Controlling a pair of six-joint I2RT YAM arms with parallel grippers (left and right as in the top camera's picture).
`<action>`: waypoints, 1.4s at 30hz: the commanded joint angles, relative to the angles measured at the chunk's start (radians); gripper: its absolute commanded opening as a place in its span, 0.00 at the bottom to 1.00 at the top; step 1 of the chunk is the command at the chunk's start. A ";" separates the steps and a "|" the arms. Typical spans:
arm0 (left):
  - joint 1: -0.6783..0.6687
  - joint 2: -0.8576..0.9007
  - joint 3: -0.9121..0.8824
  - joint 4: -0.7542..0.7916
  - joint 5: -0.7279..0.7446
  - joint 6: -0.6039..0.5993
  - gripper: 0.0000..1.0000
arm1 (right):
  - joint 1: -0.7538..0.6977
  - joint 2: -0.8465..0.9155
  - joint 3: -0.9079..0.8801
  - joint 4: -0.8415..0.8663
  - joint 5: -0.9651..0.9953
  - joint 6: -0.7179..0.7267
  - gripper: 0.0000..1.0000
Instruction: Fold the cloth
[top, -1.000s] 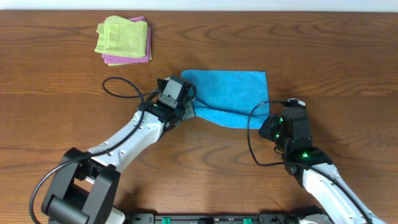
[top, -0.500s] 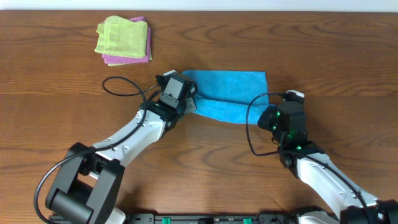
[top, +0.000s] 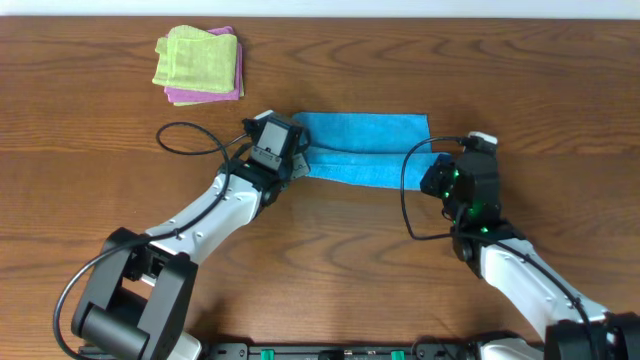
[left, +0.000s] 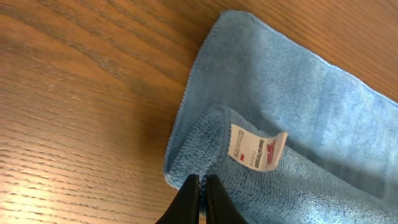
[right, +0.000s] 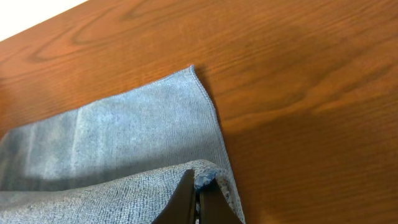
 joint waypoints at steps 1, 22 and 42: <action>0.020 0.008 0.017 -0.007 -0.056 -0.004 0.06 | -0.023 0.034 0.021 0.014 0.031 -0.022 0.01; 0.019 0.008 0.017 -0.015 -0.004 -0.050 0.06 | -0.012 0.179 0.127 0.101 -0.040 -0.023 0.02; 0.021 0.008 0.017 -0.012 -0.034 -0.049 0.06 | -0.012 0.423 0.305 0.207 -0.045 -0.050 0.02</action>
